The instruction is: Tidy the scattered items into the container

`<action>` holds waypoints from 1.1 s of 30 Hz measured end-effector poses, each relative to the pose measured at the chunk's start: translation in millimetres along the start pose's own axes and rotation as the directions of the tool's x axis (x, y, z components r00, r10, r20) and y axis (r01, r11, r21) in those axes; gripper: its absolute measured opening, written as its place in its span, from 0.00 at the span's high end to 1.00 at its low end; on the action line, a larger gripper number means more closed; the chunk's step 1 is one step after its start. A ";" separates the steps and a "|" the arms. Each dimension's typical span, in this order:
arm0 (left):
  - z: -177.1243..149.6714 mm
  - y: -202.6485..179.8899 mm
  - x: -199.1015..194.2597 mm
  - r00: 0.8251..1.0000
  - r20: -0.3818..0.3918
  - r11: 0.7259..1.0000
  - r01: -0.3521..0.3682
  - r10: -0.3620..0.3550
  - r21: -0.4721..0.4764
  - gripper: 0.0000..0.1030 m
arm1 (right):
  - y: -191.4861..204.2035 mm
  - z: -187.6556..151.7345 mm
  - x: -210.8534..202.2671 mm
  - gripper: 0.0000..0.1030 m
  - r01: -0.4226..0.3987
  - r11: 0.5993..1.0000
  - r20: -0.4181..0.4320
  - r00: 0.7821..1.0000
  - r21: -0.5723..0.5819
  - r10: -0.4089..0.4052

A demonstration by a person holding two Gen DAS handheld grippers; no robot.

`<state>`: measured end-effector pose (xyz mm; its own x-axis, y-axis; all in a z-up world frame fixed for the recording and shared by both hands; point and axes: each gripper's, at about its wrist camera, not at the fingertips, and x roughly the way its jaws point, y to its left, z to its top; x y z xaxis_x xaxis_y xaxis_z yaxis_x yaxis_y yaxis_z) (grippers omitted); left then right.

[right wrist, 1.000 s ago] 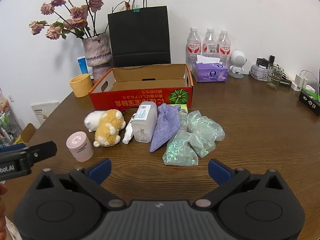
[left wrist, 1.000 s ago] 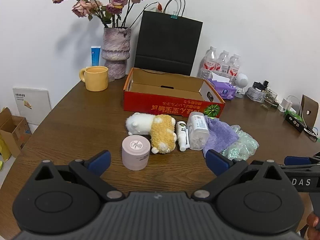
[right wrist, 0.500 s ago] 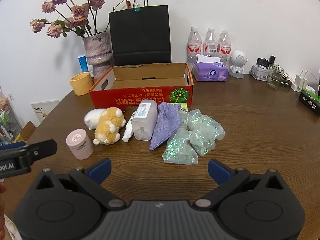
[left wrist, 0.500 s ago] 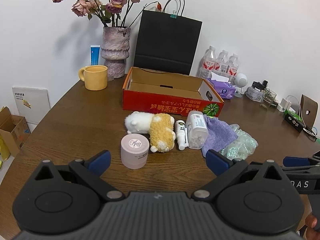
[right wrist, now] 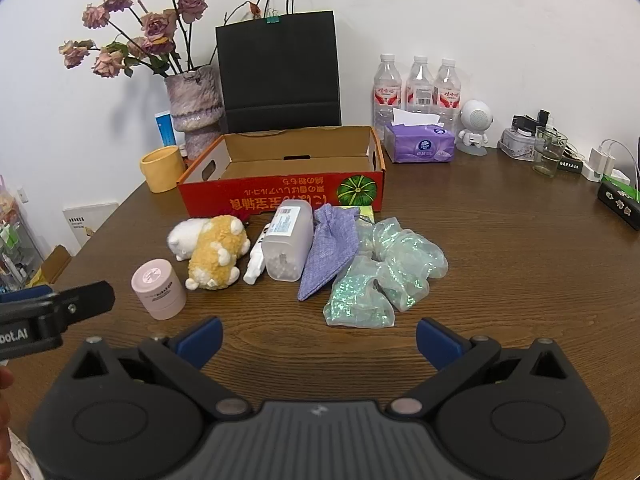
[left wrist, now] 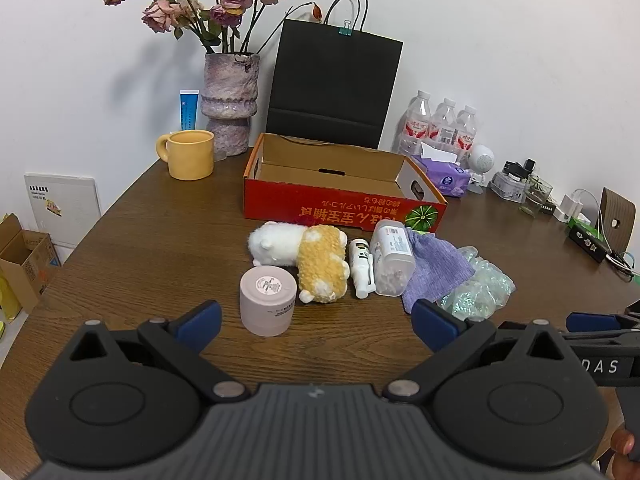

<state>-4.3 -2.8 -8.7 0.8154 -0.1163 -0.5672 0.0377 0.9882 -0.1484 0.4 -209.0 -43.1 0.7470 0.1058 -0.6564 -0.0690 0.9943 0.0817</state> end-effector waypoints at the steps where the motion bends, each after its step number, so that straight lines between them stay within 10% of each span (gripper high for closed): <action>1: 0.1 -0.1 0.0 1.000 0.000 1.000 0.000 0.000 0.000 0.00 | -0.1 -0.1 -0.1 0.00 0.000 1.000 0.000 1.000 0.000 0.000; 33: -1.2 -2.5 -5.6 1.000 0.013 1.000 0.000 0.000 0.000 0.00 | -2.3 -0.7 -6.4 0.00 -0.011 1.000 0.012 1.000 -0.001 0.011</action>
<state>-9.6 -4.7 -6.0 0.8227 -0.1154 -0.5566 0.0379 0.9881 -0.1488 -4.7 -211.9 -39.6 0.7538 0.1161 -0.6467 -0.0776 0.9931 0.0879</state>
